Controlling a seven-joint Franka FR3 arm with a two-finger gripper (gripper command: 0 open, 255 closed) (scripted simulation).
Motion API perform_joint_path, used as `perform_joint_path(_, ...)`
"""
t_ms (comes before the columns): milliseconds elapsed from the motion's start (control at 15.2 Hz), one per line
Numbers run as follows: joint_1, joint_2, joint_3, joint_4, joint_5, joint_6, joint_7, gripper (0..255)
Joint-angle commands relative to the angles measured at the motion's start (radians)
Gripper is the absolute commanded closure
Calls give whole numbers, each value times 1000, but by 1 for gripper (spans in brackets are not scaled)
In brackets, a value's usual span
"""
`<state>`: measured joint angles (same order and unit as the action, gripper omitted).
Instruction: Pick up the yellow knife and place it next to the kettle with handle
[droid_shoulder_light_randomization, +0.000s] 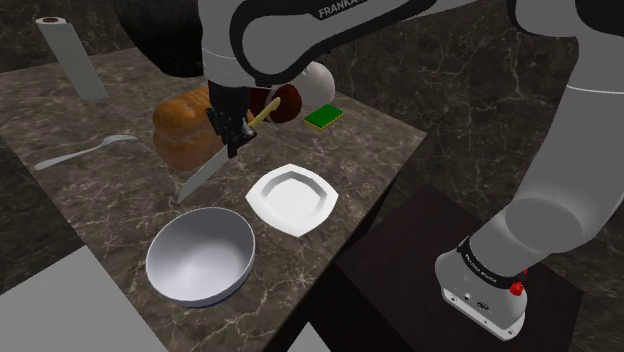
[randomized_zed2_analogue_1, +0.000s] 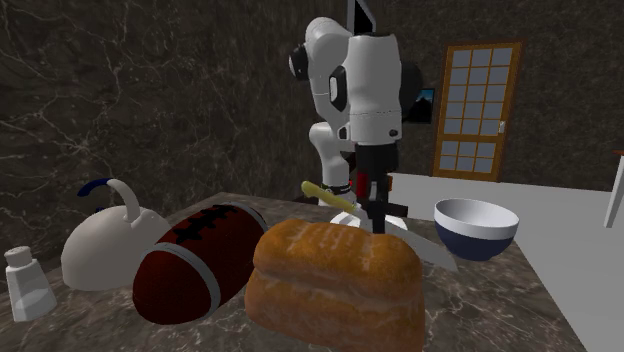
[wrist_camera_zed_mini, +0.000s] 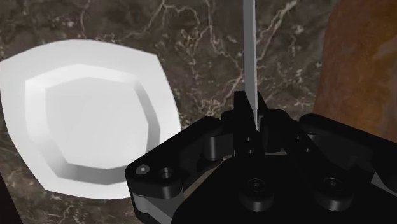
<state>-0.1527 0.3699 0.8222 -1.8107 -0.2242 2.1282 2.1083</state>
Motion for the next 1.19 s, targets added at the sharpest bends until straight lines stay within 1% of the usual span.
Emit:
perform_joint_path(0, -6, -16, 8, 12, 14, -24, -6, 255)
perform_joint_path(594, -17, -57, 28, 89, 52, -130, -25, 255)
perform_joint_path(1122, -18, -77, 38, 175, 71, -230, -34, 255)
